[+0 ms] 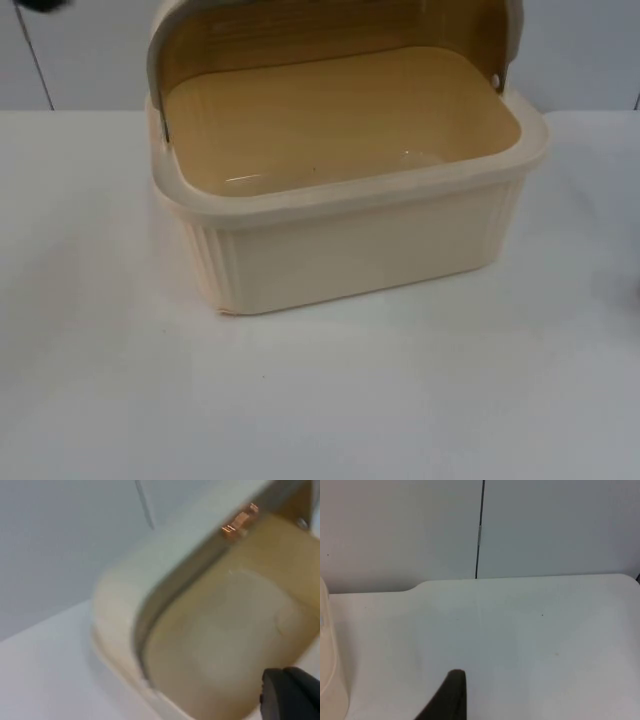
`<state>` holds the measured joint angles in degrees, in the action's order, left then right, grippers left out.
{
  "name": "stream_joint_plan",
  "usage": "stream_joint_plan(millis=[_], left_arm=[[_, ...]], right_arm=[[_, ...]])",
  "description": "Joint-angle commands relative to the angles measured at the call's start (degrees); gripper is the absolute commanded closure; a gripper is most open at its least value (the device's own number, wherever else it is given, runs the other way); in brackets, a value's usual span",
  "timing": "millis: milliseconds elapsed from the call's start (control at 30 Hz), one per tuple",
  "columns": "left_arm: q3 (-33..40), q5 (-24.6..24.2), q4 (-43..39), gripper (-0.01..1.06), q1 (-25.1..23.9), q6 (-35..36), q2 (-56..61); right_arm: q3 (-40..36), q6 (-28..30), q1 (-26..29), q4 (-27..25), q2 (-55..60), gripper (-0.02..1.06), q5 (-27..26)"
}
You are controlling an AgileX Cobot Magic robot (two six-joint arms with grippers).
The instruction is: Open the box lid with the left hand, place the block into the box with the right hand, then close the box lid with the left hand.
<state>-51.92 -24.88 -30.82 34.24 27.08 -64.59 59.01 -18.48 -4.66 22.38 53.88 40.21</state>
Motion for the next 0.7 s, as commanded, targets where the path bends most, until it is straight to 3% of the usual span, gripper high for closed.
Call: stream_joint_plan(millis=[0,100,200,267,433,500,567,667], left_arm=[[1.24,1.45,-1.93,1.05,-2.72,3.29,2.49],[2.03,4.78,-3.59,1.05,-13.09,11.45,4.58],[1.93,5.62,2.33,1.05,-23.22,11.99,4.07],[1.93,4.46,4.7,1.05,-25.27,10.0,3.73],[1.23,-6.31,16.75,1.05,-28.08,-8.77,1.18],[1.23,-4.76,18.82,1.05,-28.08,-9.62,1.18],[1.23,0.86,22.06,1.05,-27.94,-9.89,1.59],[1.23,8.11,20.54,1.05,-27.94,-9.89,1.73]], right_arm=[[0.45,-0.13,-0.05,-0.14,-0.1,-0.01,0.17],[0.45,-0.13,-0.05,-0.25,-0.1,-0.01,0.17],[0.45,-0.13,-0.05,-0.52,-0.1,-0.01,0.07],[0.45,-0.13,-0.05,-0.66,-0.1,-0.01,-0.05],[0.45,-0.13,-0.05,-1.56,-0.1,-0.01,-0.44],[0.45,-0.13,-0.05,-1.73,-0.1,-0.01,-0.59],[0.45,-0.13,-0.05,-1.95,-0.1,-0.01,-0.82],[0.45,-0.13,-0.05,-2.12,-0.1,-0.01,-0.68]])
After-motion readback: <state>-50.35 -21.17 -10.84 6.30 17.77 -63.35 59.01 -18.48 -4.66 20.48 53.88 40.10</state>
